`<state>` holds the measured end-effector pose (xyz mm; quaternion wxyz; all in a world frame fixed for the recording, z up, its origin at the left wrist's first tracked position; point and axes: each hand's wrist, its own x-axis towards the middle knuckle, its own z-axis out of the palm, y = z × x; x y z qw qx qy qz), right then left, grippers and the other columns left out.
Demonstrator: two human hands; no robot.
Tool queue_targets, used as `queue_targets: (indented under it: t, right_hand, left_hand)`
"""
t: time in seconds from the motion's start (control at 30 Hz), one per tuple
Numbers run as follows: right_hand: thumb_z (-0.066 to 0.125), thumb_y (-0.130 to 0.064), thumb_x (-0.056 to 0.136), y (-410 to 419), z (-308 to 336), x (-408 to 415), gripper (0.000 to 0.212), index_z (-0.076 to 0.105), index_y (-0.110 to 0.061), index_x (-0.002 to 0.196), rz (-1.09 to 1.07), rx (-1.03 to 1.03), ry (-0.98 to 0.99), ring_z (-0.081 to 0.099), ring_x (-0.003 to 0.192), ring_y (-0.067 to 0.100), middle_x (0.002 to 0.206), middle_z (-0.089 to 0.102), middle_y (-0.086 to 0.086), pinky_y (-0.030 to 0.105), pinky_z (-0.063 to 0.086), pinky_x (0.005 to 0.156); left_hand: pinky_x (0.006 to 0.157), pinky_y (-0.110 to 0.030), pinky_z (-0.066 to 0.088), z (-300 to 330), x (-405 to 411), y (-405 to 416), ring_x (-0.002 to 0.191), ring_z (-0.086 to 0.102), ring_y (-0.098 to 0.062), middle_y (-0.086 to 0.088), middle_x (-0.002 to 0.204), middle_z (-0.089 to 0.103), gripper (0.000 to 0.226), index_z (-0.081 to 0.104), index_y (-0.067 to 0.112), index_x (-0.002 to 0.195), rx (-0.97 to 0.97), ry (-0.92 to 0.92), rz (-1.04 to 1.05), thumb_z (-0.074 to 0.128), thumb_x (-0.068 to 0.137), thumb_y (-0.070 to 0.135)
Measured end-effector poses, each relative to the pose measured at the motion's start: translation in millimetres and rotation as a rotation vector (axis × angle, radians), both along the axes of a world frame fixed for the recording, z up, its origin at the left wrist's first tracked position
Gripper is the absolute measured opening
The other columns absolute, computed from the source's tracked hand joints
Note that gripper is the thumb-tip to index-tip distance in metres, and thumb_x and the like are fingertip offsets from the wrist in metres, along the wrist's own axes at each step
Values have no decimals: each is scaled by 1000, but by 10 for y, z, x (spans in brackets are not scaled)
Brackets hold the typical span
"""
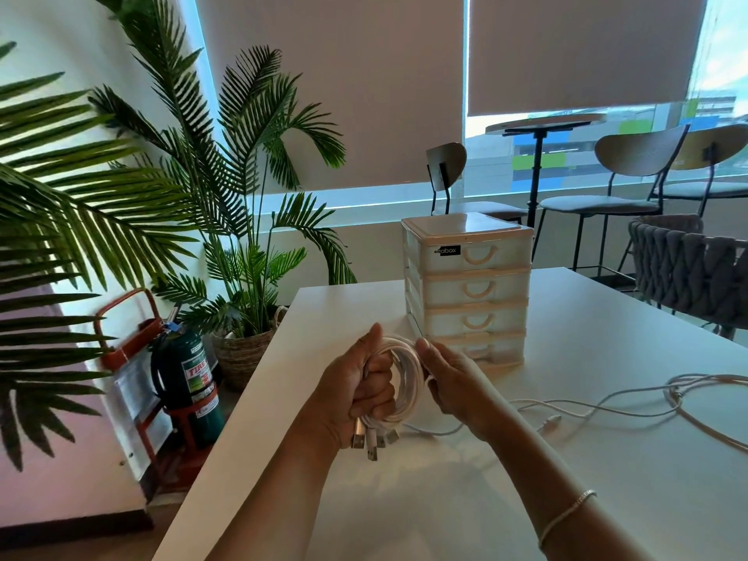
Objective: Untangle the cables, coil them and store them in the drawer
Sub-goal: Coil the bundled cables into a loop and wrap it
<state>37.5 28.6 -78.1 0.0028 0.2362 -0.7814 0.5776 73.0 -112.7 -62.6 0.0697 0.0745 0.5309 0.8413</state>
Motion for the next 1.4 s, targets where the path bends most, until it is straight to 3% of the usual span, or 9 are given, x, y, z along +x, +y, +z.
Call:
queue_targets:
  t: [0.2, 0.37, 0.53, 0.63, 0.77, 0.93, 1.07, 1.17, 1.4]
  right_hand:
    - [35, -32, 99, -30, -1, 22, 31, 49, -34, 72, -114, 114, 158, 47, 44, 0, 56, 51, -10, 15, 33, 51]
    - [34, -26, 99, 13, 18, 39, 29, 61, -26, 90, -6, 28, -31, 43, 31, 6, 63, 64, 6, 15, 32, 34]
    - [31, -16, 95, 51, 28, 48, 33, 64, -18, 98, 117, 15, -98, 52, 39, 22, 66, 66, 5, 27, 40, 42]
    - [31, -13, 96, 46, 40, 48, 32, 63, -6, 96, 148, -12, -164, 52, 42, 21, 64, 61, 2, 24, 45, 40]
    - [32, -12, 96, 40, 33, 30, 30, 60, 1, 98, 110, 67, -135, 46, 39, 20, 49, 53, 8, 26, 40, 41]
    - [35, -13, 99, 29, 75, 108, 24, 59, -15, 94, 191, 246, -39, 48, 38, 10, 43, 55, -5, 22, 39, 41]
    - [33, -14, 100, -22, 112, 164, 29, 52, -30, 86, 243, 294, -59, 50, 40, 11, 70, 62, -6, 21, 43, 42]
    - [29, -20, 101, -25, 147, 180, 24, 52, -22, 95, 236, 414, -51, 50, 40, 13, 80, 61, 0, 23, 44, 43]
    - [41, -17, 88, -66, 131, 227, 15, 53, -10, 93, 135, 988, 166, 63, 63, 22, 89, 69, 11, 32, 53, 59]
  left_hand:
    - [29, -10, 23, -48, -43, 40, 18, 20, -3, 7, 25, 25, 47, 41, 18, 44, 154, -14, 33, 44, 77, 51]
    - [31, -10, 33, -60, -87, 31, 18, 25, -2, 7, 25, 27, 48, 43, 19, 41, 189, -9, 78, 41, 72, 55]
    - [48, -24, 54, -117, -171, -6, 34, 55, -13, 2, 33, 47, 52, 52, 15, 42, 275, 24, -34, 86, 33, 53]
    - [50, -27, 56, -132, -169, -3, 37, 58, -14, 1, 33, 48, 53, 55, 14, 45, 328, 41, -69, 91, 26, 47]
    - [41, -19, 50, -106, -156, -12, 21, 39, -6, 3, 26, 38, 53, 52, 15, 46, 322, 68, -52, 90, 29, 48]
    - [33, -14, 40, -109, -185, -39, 17, 30, -3, 4, 24, 35, 54, 52, 13, 48, 370, 98, -26, 91, 31, 46]
    - [33, -13, 39, -102, -179, -67, 18, 31, -3, 6, 25, 34, 46, 50, 14, 48, 439, 81, -4, 77, 51, 52]
    - [36, -13, 39, -86, -150, -49, 21, 28, -2, 8, 29, 31, 42, 47, 15, 54, 492, 39, 66, 50, 74, 52]
    - [49, -22, 44, -55, -144, 8, 35, 33, -8, 5, 41, 32, 30, 37, 14, 64, 242, 51, 227, 52, 76, 37]
